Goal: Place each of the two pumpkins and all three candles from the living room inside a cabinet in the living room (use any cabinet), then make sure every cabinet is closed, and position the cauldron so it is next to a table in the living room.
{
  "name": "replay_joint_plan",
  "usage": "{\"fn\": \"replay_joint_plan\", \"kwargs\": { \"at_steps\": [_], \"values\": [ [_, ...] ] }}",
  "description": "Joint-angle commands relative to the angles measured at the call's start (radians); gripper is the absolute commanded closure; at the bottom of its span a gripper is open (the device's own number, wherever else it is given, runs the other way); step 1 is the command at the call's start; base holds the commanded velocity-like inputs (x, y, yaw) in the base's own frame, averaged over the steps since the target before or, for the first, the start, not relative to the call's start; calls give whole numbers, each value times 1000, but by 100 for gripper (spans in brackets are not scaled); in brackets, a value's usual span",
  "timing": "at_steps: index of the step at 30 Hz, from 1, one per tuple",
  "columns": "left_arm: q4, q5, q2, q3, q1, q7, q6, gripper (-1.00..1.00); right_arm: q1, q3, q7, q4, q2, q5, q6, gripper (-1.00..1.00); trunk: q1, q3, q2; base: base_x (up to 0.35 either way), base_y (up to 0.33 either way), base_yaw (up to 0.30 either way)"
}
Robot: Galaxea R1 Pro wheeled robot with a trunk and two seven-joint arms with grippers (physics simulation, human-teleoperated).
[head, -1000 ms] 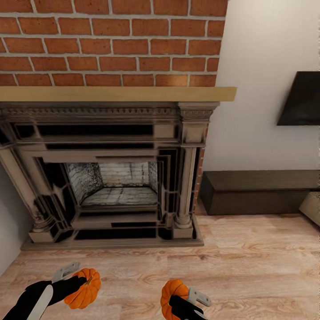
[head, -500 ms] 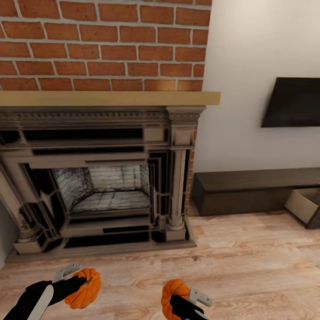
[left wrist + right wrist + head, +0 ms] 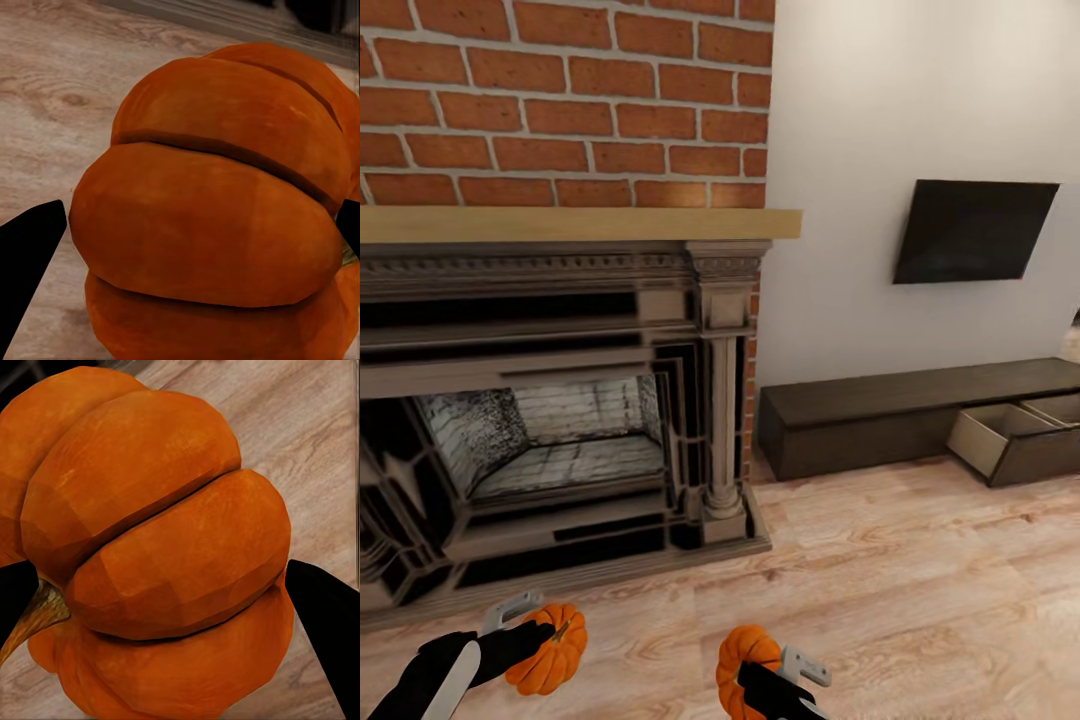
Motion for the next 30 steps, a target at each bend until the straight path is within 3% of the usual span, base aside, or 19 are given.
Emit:
{"fn": "replay_joint_plan", "kwargs": {
  "at_steps": [1, 4, 10, 30],
  "values": [
    [-2, 10, 0, 1, 0, 5, 5, 100, -1, 2, -5, 0, -1, -3, 4, 100, 0, -1, -1, 0, 0, -278],
    [-2, 9, -1, 1, 0, 5, 5, 100, -1, 2, -2, 16, -1, -3, 4, 100, 0, -1, -1, 0, 0, -278],
    [-2, 10, 0, -48, 0, 6, 4, 100, -1, 2, -1, 26, 1, -2, 2, 100, 0, -1, -1, 0, 0, -278],
    [-2, 9, 0, -51, 0, 6, -1, 100, -1, 1, -1, 51, 4, -2, 1, 100, 0, -1, -1, 0, 0, -278]
  ]
}}
